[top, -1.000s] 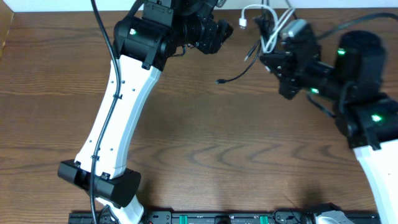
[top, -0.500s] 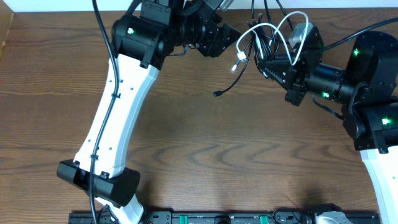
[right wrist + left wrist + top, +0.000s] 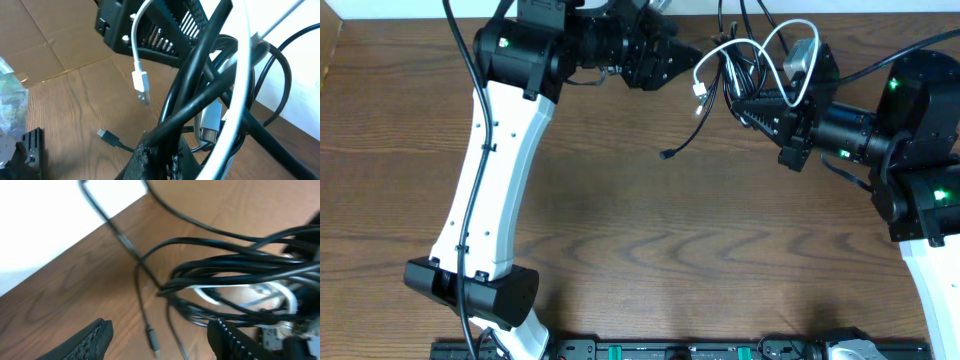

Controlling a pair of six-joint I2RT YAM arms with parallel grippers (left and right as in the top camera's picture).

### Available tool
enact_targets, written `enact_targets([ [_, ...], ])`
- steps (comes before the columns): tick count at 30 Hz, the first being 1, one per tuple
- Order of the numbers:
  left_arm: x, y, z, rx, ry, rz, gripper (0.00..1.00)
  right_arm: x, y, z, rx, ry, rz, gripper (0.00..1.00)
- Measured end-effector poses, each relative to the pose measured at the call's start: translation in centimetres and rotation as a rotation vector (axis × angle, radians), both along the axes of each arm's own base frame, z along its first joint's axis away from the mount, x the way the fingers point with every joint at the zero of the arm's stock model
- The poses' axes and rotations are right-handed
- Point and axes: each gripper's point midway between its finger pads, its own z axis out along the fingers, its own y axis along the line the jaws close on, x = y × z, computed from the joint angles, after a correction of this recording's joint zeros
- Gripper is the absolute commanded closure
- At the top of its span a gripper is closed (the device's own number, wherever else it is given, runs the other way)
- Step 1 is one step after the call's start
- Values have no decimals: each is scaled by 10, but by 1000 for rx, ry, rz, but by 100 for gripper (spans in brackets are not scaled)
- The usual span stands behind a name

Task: Untangle cables

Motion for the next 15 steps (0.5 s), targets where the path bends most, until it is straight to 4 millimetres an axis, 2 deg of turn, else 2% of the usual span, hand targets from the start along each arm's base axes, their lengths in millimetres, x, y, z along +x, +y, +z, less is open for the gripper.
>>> enact_targets([
  [8, -15, -8, 9, -56, 1, -92, 35, 1, 1, 1, 4, -6, 7, 99],
  [15, -19, -10, 11, -73, 1, -117, 35, -3, 6, 10, 28, -42, 51, 99],
])
